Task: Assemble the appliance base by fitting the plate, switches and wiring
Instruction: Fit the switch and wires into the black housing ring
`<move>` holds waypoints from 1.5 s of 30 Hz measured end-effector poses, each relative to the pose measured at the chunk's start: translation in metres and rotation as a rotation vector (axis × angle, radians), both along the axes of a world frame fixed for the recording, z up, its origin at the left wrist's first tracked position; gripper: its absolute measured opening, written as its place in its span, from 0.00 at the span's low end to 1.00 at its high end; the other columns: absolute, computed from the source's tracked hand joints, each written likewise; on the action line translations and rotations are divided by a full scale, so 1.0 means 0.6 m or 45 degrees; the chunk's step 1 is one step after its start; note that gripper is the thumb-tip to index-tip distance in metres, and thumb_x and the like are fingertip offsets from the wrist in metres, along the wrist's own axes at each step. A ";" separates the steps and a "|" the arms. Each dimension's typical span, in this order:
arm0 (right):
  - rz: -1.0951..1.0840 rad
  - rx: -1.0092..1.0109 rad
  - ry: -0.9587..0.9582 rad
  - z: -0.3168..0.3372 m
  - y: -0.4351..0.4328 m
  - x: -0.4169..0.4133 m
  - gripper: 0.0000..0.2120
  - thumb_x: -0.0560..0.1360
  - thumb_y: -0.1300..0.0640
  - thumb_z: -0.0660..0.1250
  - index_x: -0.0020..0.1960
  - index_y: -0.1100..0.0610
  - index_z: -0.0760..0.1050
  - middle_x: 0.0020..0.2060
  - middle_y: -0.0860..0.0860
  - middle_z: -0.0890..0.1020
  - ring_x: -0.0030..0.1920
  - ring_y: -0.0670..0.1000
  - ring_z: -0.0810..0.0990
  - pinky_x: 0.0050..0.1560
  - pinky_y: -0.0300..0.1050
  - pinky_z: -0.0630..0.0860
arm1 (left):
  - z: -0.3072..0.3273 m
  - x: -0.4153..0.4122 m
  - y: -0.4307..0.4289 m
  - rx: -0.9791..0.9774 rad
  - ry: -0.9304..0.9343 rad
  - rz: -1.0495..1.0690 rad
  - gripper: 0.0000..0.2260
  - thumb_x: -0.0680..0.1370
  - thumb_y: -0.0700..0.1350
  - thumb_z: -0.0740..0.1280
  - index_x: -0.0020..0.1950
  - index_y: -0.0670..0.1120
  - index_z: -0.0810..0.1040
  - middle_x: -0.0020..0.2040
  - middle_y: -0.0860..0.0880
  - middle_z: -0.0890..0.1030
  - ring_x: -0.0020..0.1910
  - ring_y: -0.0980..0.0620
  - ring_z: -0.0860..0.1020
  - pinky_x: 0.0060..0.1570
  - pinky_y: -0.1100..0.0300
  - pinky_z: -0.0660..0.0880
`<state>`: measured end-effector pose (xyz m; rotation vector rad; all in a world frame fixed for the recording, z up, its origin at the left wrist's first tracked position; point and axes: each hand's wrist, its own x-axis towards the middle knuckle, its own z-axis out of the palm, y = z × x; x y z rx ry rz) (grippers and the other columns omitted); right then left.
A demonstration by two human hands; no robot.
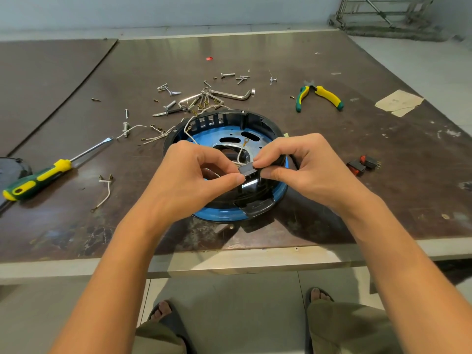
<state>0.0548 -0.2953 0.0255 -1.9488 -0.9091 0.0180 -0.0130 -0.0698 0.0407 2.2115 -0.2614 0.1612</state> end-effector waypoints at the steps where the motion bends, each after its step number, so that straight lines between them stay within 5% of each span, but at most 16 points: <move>1: -0.002 0.008 0.002 0.000 -0.001 0.000 0.09 0.73 0.67 0.74 0.51 0.56 0.84 0.47 0.50 0.86 0.53 0.49 0.84 0.58 0.53 0.80 | -0.001 0.000 0.000 -0.011 -0.014 -0.004 0.04 0.73 0.47 0.75 0.44 0.48 0.86 0.40 0.53 0.86 0.40 0.53 0.84 0.44 0.53 0.82; 17: 0.009 0.044 -0.066 -0.007 0.003 0.002 0.11 0.72 0.68 0.74 0.51 0.57 0.85 0.47 0.51 0.86 0.52 0.50 0.84 0.55 0.56 0.80 | -0.006 0.004 0.002 -0.074 0.034 0.012 0.03 0.74 0.43 0.74 0.45 0.45 0.86 0.40 0.47 0.86 0.41 0.44 0.84 0.46 0.42 0.80; 29: 0.076 -0.065 -0.037 0.003 0.000 0.004 0.08 0.74 0.68 0.72 0.52 0.61 0.85 0.46 0.53 0.84 0.51 0.50 0.82 0.57 0.52 0.78 | -0.011 0.005 0.000 0.018 -0.021 -0.005 0.04 0.74 0.47 0.75 0.44 0.47 0.86 0.38 0.53 0.85 0.39 0.54 0.84 0.44 0.54 0.82; 45: 0.138 -0.127 -0.124 -0.003 -0.010 0.009 0.09 0.71 0.66 0.76 0.51 0.59 0.85 0.48 0.51 0.84 0.56 0.52 0.81 0.59 0.52 0.78 | -0.008 0.008 -0.002 0.141 0.048 -0.046 0.04 0.75 0.47 0.73 0.42 0.49 0.84 0.40 0.52 0.85 0.40 0.54 0.83 0.45 0.50 0.81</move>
